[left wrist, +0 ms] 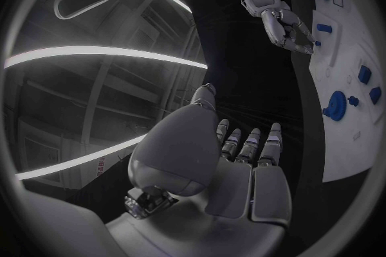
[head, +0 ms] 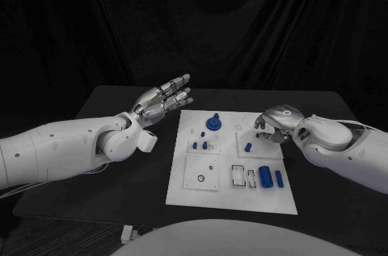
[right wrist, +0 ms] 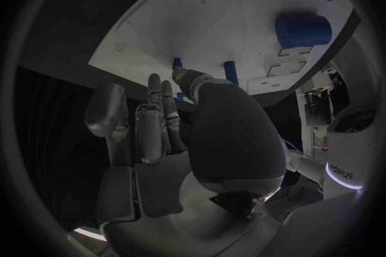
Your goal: Assemble the parts on the task board
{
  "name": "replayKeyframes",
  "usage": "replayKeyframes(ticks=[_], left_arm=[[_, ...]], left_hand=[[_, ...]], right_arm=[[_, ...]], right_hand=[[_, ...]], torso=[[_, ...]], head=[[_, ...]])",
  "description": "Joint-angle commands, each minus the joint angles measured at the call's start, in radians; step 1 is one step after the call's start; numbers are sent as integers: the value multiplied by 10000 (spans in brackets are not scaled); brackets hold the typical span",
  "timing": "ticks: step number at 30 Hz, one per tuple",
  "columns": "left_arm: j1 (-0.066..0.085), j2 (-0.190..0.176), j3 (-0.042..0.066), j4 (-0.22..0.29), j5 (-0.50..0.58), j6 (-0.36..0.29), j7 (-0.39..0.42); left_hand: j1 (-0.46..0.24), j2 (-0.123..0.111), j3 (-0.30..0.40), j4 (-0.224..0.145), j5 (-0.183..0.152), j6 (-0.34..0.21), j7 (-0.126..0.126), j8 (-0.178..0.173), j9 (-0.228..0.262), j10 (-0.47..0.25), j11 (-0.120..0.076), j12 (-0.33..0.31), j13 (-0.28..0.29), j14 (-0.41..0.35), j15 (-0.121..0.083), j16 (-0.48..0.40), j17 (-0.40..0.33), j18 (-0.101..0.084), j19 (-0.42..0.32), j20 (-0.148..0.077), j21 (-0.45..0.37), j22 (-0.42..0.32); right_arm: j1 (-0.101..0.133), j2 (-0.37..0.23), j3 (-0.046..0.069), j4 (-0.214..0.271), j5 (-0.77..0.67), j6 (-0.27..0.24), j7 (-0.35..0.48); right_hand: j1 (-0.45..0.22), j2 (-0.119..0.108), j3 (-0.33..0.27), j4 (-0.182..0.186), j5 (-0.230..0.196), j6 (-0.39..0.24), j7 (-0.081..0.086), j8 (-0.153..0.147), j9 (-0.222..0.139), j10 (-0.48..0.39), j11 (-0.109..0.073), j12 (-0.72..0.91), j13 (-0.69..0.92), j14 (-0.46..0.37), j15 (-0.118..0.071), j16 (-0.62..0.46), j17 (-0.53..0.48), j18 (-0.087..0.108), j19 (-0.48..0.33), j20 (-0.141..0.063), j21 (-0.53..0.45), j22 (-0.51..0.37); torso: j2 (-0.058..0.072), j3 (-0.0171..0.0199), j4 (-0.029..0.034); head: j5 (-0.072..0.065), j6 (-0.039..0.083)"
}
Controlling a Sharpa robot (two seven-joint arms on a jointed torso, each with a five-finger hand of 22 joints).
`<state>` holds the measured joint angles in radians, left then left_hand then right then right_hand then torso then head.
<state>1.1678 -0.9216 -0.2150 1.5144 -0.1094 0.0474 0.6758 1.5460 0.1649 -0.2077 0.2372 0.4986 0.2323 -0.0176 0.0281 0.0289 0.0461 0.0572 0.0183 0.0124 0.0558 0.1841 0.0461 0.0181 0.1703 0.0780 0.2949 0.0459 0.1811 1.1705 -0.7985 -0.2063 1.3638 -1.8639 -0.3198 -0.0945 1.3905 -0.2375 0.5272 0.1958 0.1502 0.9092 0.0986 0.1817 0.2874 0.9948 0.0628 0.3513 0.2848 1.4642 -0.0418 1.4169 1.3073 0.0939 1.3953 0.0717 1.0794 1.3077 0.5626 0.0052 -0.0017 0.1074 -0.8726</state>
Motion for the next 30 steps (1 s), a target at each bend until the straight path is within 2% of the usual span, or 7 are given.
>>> replayKeyframes(ticks=[1,11,25,26,28,30], left_arm=[[-20,28,11,10,5,132,129],[-34,45,11,-3,5,150,119],[-53,73,11,-17,4,211,65],[-54,73,11,-19,4,213,62],[-58,75,11,-26,4,218,57],[-63,78,11,-34,4,220,55]], left_hand=[[98,0,2,-55,67,-23,45,18,10,13,86,37,14,27,73,70,9,21,100,-1,62,18],[105,5,2,-61,71,-27,47,17,10,16,102,39,15,37,83,79,11,15,121,0,72,41],[132,32,12,-84,86,-23,53,19,11,41,163,53,21,55,108,100,14,-10,167,4,93,65],[132,32,12,-84,86,-23,53,19,11,41,163,53,21,55,108,100,14,-10,167,4,93,65],[144,47,19,-94,95,-20,59,20,12,47,188,57,22,59,117,105,14,-22,181,5,98,67],[150,53,23,-98,99,-20,61,20,12,47,193,57,22,62,119,108,15,-25,190,5,102,78]], right_arm=[[-58,38,4,-68,-26,22,-41],[-125,77,4,-98,30,53,88],[-215,92,4,-94,199,116,237],[-217,81,4,-84,208,96,240],[-222,42,4,-48,227,23,258],[-225,0,4,-2,251,-68,288]], right_hand=[[127,-2,76,4,61,71,6,50,17,20,-55,56,18,513,32,2,927,-7,-41,-10,-4,1401],[122,-6,80,2,76,81,11,56,18,32,-54,66,21,516,32,9,935,-7,-39,-10,-3,1402],[98,-136,149,-85,245,3,-25,15,-17,-38,-45,57,7,488,25,-42,867,2,-62,-20,-64,1389],[93,-127,167,-88,273,2,-21,14,-20,-55,-40,52,4,487,30,-40,868,3,-66,-19,-75,1387],[87,-142,308,-168,731,-5,-16,11,-36,-149,-27,26,-14,481,36,-38,861,3,-73,-15,-85,1387],[71,-162,374,-220,857,-12,-6,8,-45,-230,-3,-2,-28,483,48,-26,868,0,-68,-10,-68,1392]], torso=[[-2,1,1],[-1,2,-3],[-2,2,-5],[-1,4,-4],[1,2,-3],[0,0,-6]], head=[[-3,0],[0,0],[18,0],[14,0],[10,0],[12,0]])
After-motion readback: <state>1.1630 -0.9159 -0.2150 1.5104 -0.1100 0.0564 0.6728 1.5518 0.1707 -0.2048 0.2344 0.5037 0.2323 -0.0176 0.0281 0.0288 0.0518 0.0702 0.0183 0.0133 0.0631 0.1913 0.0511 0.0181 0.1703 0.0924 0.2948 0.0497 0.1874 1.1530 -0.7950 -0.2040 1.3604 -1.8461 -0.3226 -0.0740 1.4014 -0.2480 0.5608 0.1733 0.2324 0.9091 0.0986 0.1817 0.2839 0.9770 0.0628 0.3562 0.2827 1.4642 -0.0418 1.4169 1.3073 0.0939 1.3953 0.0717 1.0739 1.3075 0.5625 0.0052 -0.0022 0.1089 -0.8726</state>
